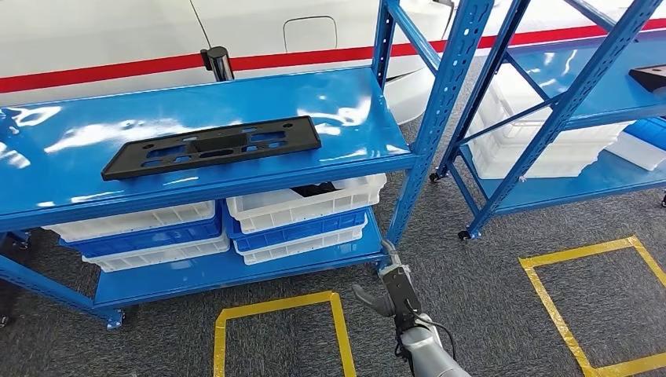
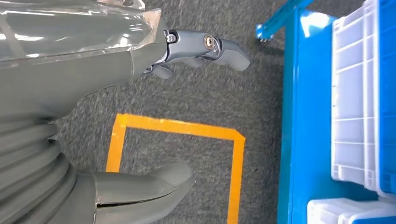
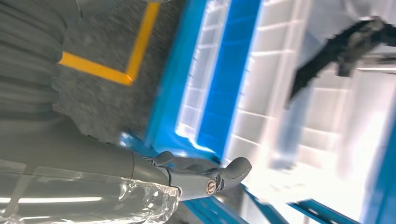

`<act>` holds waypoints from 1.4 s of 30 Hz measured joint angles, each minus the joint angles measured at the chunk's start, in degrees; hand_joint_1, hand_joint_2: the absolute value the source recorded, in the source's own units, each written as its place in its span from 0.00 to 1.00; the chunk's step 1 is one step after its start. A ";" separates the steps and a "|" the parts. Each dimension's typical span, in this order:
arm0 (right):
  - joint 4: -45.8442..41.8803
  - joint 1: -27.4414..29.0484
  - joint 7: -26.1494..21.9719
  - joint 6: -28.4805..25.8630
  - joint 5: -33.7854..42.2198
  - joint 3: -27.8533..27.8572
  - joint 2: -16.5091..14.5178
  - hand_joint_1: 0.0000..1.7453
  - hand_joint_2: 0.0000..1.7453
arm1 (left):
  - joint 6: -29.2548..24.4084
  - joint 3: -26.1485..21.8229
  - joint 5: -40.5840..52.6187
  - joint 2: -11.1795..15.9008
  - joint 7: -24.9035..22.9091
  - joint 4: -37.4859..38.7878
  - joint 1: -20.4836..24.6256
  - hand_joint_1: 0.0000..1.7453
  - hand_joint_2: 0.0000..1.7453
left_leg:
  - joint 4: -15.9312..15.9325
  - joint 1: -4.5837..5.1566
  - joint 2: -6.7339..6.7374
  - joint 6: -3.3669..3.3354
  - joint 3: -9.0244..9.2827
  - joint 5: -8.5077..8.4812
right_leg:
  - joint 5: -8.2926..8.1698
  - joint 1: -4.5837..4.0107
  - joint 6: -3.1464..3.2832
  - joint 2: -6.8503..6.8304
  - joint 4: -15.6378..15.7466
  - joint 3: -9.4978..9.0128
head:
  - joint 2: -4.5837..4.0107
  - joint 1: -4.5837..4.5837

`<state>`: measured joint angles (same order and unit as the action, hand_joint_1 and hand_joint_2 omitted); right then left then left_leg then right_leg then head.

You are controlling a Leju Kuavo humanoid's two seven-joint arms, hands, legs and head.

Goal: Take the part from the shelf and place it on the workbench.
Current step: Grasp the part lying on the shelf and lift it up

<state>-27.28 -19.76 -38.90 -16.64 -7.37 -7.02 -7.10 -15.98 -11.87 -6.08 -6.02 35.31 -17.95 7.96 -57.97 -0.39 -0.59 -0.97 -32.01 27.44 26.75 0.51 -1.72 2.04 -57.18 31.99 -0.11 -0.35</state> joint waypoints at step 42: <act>-46.36 -23.13 29.74 -0.75 -33.34 -22.99 2.29 0.00 1.00 | 6.29 9.85 13.65 -6.39 -3.20 2.72 5.24 0.00 0.00 | -0.03 -0.02 -0.02 -0.01 -0.10 -0.10 | -0.06 0.02 -0.05 0.00 -0.09 0.05 | 0.00 0.00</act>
<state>-73.64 -42.88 -9.16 -17.40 -40.71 -30.01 -4.81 -9.69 -2.02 7.57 -12.40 32.11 -15.23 13.20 -58.00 -0.40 -0.60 -0.99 -32.11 27.34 26.69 0.53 -1.77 2.04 -57.27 32.04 -0.11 -0.35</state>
